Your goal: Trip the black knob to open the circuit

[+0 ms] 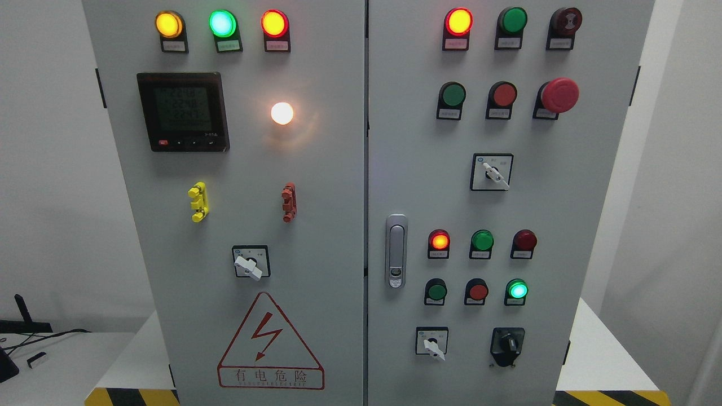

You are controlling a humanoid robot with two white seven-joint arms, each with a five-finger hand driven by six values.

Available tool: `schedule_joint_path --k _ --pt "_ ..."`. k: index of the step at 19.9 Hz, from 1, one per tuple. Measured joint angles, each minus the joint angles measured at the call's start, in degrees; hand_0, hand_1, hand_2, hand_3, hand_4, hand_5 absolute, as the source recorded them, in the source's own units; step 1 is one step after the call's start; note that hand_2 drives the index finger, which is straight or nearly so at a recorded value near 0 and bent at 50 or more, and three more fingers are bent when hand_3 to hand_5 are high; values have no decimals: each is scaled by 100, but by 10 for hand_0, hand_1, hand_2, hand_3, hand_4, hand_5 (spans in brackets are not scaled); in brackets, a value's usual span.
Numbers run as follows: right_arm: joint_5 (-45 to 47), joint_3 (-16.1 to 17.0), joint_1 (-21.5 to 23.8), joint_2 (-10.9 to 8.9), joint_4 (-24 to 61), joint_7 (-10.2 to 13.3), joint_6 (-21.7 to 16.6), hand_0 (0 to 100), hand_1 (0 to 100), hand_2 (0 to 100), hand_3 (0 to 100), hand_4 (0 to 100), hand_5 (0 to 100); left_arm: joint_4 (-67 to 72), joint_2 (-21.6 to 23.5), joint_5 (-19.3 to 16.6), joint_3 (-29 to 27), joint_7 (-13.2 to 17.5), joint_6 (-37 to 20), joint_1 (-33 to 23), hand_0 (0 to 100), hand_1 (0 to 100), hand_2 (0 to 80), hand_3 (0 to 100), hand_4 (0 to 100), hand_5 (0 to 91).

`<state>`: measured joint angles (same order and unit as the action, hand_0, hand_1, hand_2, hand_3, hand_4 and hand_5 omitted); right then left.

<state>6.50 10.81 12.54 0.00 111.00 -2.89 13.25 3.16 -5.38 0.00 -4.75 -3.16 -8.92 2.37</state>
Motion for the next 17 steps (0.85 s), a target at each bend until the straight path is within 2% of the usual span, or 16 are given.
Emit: schedule_joint_path --k 2,7,17 --pt "98 67 283 0 140 -84 -78 153 105 286 408 356 350 0 0 0 0 0 0 0 120 389 0 0 0 0" --pt "270 199 832 0 403 -181 -420 77 3 234 336 307 315 0 0 0 0 0 0 0 120 389 0 0 0 0" --pt "575 368 1243 0 685 -201 -542 0 0 203 323 292 302 0 -1 0 0 0 0 0 120 389 0 0 0 0"
